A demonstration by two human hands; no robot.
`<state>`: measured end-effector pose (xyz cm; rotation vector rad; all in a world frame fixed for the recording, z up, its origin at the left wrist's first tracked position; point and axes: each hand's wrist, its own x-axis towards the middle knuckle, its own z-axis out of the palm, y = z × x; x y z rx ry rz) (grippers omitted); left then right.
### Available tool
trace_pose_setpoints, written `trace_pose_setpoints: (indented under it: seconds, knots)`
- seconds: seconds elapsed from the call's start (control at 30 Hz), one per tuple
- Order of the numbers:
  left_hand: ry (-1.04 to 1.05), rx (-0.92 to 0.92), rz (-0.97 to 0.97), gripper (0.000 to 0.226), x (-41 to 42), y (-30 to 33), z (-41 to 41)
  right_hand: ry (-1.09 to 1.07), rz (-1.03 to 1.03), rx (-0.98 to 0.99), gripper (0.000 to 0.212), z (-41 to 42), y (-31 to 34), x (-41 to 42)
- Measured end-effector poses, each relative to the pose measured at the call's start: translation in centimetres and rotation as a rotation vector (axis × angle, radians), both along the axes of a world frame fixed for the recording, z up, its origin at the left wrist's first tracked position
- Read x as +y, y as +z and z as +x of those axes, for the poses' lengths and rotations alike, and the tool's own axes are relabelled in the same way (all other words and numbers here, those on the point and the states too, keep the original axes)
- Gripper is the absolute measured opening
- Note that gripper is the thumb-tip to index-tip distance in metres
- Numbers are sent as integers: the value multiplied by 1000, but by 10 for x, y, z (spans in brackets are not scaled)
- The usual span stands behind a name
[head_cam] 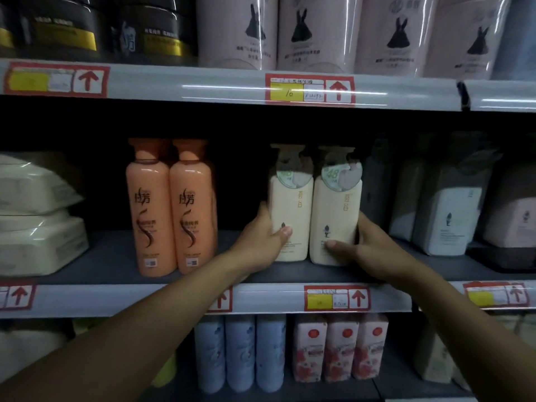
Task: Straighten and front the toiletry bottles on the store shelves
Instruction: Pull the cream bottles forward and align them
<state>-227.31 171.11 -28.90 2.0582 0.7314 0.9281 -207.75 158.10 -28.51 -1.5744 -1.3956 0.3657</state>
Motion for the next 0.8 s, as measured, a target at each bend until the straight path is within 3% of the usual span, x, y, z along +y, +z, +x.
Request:
trace_pose_setpoints:
  seconds: [0.37, 0.63, 0.8]
  knots:
    - [-10, -90, 10, 58, 8, -8, -2, -51, 47, -6, 49, 12, -5, 3]
    - [-10, -88, -73, 64, 5, -2, -1, -9, -26, 213, 65, 12, -1, 3]
    - [-8, -98, -54, 61, 4, -4, 1, 10, -56, 245, 70, 12, 0, 6]
